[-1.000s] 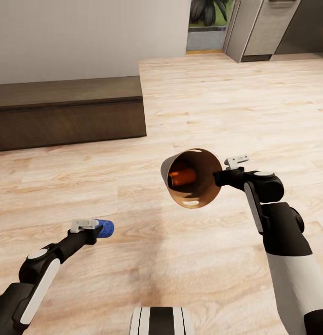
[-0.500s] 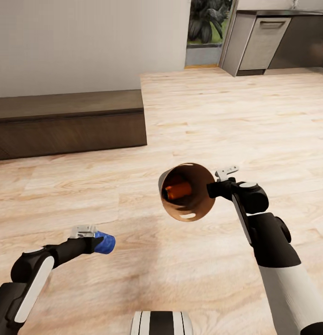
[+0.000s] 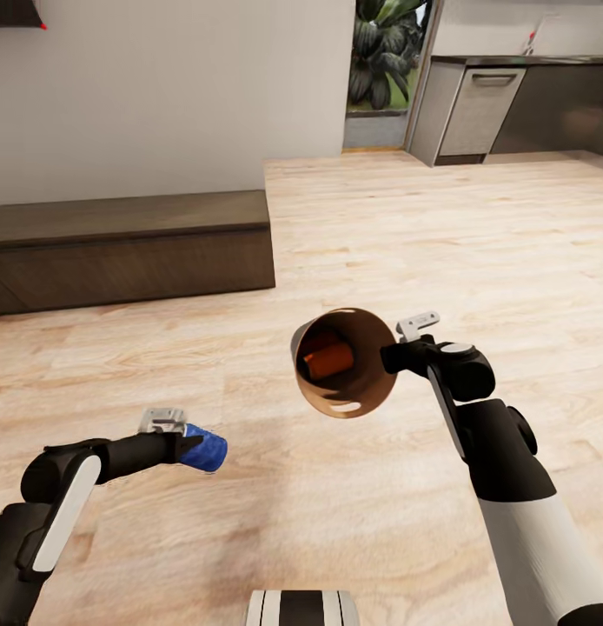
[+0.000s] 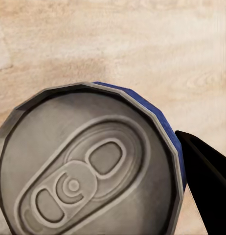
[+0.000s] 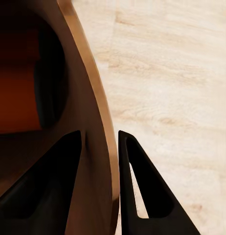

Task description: Put the three can of soda from the living room inside the tash can in the kitchen.

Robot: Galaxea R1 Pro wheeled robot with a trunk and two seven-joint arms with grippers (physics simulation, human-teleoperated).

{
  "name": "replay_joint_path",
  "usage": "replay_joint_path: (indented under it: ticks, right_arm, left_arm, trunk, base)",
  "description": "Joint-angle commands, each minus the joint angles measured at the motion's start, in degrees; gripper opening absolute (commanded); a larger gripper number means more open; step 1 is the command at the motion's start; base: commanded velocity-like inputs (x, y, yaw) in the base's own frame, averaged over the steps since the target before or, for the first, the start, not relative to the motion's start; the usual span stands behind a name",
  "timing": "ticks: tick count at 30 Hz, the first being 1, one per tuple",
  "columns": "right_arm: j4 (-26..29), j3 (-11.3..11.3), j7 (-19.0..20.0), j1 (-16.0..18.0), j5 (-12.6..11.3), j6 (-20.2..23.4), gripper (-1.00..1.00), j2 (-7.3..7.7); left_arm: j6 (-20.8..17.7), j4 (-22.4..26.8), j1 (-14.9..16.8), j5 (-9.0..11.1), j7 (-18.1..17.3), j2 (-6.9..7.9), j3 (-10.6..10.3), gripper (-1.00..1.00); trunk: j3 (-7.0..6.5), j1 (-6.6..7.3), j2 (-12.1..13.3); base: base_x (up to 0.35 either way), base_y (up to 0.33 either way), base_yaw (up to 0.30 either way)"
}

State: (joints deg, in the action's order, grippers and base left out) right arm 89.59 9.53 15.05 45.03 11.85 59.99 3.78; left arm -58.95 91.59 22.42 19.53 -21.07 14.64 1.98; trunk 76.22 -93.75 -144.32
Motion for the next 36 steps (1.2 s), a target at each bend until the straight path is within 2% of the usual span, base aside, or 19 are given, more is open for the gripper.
replay_joint_path:
  ticks: [1,5,8,10,13,18,19,21,24,30,36]
  right_arm:
    - [0.0,0.0,0.0,-0.1,-0.3,0.0,-1.0,-0.03]
    - [-0.6,0.0,0.0,-0.2,-0.3,0.0,-1.0,-0.09]
    - [-1.8,0.0,0.0,-0.3,-0.4,0.0,-1.0,-0.15]
    - [-4.5,0.0,0.0,-0.3,-0.4,0.0,-1.0,-0.29]
    - [-6.9,0.1,0.0,-0.3,-0.5,0.0,-1.0,-0.4]
    - [-9.1,1.5,0.0,-0.3,-0.4,0.0,-1.0,-1.32]
    - [-9.4,1.2,0.3,-0.6,0.0,0.0,-1.0,-0.98]
    - [-10.5,1.3,1.1,-1.4,-1.5,0.0,-1.0,-0.59]
    - [-11.9,1.3,1.1,-2.4,0.0,0.0,-1.0,-0.59]
    - [-11.7,1.3,1.1,-4.5,5.0,0.0,-1.0,-0.59]
    - [-11.7,1.3,1.1,-4.6,7.4,0.0,-1.0,-0.59]
  left_arm:
    - [-0.5,0.0,0.8,-0.1,-0.1,0.1,0.0,-1.0]
    - [-1.0,0.0,3.0,-0.1,-0.9,0.51,0.2,-1.0]
    - [-1.0,0.0,4.2,-0.1,-3.2,0.95,0.3,-1.0]
    - [-1.0,0.0,4.9,-0.1,-8.3,2.83,2.5,-1.0]
    - [-1.0,0.0,5.2,0.0,-13.2,3.93,4.8,-1.0]
    - [-1.0,0.0,5.4,0.4,-19.1,4.61,6.4,-1.0]
    - [-0.7,-0.3,5.7,0.3,-19.4,4.27,6.0,-1.0]
    - [-0.1,-1.0,6.4,0.3,-20.0,4.58,5.4,-1.0]
    - [0.3,-1.9,7.3,0.3,-21.0,4.58,4.5,-1.0]
    - [0.3,-3.1,7.6,0.3,-21.1,4.58,4.5,-1.0]
    - [0.3,-3.1,7.6,0.3,-21.1,4.58,4.5,-1.0]
  trunk:
    - [-0.23,0.03,0.0]
    - [-1.12,0.13,0.1]
    - [-1.78,0.21,0.1]
    - [-2.23,0.26,0.1]
    - [-2.89,0.34,0.2]
    - [-4.0,0.46,0.2]
    - [-3.98,0.46,0.2]
    - [-3.98,0.46,0.2]
    - [-3.98,0.46,0.2]
    - [-3.98,0.46,0.2]
    - [-3.98,0.46,0.2]
  base:
    - [0.0,0.0,0.0]
    - [0.0,0.0,0.0]
    - [0.0,0.0,0.0]
    - [0.0,0.0,0.0]
    - [0.0,0.0,0.0]
    - [0.0,0.0,0.0]
    - [0.0,0.0,0.0]
    - [0.0,0.0,0.0]
    - [0.0,0.0,0.0]
    - [0.0,0.0,0.0]
    - [0.0,0.0,0.0]
